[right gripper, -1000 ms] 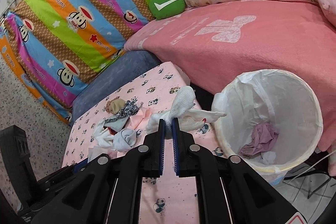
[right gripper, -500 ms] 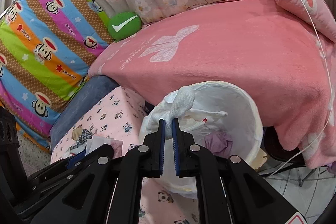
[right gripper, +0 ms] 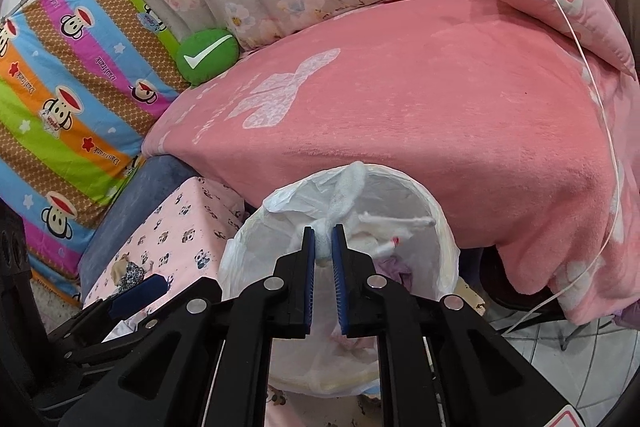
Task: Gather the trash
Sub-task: 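Open the right tool over the bin to drop the white glove, then withdraw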
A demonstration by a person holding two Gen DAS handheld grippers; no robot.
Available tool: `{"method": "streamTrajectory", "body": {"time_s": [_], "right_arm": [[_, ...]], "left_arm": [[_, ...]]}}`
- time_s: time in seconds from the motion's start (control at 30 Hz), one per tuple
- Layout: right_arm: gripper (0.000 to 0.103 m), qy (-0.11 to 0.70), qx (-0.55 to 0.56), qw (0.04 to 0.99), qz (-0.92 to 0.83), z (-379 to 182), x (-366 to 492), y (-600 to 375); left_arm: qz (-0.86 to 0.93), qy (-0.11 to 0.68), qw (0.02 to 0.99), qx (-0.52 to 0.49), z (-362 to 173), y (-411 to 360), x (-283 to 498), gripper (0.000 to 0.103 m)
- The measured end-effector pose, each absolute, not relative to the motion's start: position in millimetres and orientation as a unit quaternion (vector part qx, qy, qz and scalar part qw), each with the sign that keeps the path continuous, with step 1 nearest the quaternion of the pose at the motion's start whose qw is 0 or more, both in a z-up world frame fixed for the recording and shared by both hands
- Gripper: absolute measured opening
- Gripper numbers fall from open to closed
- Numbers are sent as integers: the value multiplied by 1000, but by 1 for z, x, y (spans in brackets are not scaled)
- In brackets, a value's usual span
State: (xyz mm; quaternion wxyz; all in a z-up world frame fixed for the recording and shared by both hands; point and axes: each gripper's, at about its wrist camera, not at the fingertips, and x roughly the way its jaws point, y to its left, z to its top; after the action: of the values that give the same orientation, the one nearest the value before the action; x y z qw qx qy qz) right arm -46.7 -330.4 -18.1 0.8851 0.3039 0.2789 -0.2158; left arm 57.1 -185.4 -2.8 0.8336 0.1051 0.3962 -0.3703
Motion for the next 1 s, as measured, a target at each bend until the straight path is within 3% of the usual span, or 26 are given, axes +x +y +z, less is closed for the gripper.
{"method": "streamTrajectory", "body": {"time_s": [0.6,0.73,1.0], "right_arm": [[24,300,282,895,-170,-10,-29,-271],[29,311,270,899,-147,-8,-19,-243],[40,337,235,906,-100,-6,7,-172]], "left_arm": [[-260,394,879,70,0,-104,69,75],[-216,393,891,66,-1,-68,74,87],[-122,396,909,47,-5,15,91,89]]}}
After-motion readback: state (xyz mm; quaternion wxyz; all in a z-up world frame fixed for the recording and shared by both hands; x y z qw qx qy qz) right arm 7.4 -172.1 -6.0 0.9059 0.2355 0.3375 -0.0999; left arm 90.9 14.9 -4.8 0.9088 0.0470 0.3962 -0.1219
